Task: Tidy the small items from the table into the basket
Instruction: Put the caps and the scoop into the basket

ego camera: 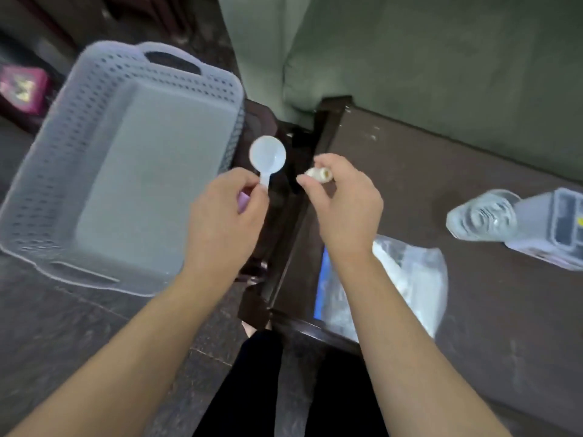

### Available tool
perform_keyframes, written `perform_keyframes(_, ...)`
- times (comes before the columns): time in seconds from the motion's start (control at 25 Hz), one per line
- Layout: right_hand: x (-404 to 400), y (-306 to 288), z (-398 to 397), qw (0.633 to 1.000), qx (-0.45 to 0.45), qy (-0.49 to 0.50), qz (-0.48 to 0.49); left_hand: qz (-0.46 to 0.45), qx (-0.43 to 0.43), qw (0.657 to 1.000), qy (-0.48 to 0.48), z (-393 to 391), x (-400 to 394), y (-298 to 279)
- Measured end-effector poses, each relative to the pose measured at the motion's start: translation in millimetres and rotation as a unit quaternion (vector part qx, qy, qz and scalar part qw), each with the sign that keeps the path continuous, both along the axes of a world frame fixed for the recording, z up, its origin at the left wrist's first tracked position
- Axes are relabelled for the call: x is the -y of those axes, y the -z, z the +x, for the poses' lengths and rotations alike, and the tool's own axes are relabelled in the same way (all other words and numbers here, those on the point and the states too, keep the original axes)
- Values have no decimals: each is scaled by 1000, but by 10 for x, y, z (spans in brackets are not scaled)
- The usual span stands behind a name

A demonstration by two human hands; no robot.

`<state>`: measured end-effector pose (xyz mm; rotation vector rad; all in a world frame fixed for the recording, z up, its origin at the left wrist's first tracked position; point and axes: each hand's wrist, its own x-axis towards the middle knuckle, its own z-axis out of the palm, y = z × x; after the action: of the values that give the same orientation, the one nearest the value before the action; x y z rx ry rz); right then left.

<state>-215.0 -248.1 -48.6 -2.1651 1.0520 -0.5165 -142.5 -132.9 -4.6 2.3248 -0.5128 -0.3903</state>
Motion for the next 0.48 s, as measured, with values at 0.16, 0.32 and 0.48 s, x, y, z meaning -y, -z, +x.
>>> perform_keyframes(0.16,-138,-128,841,992,-13,-119,-36,49,41,996,-59,823,-322,110)
perform_keyframes(0.32,-75,-108,1499,984,-30,-155,-79,127,-22,990,-51,1496,-303,473)
perform_keyframes(0.48,-7,21,1962,947,-188,-178,-192,157,-49,984,-67,1851,-250,709)
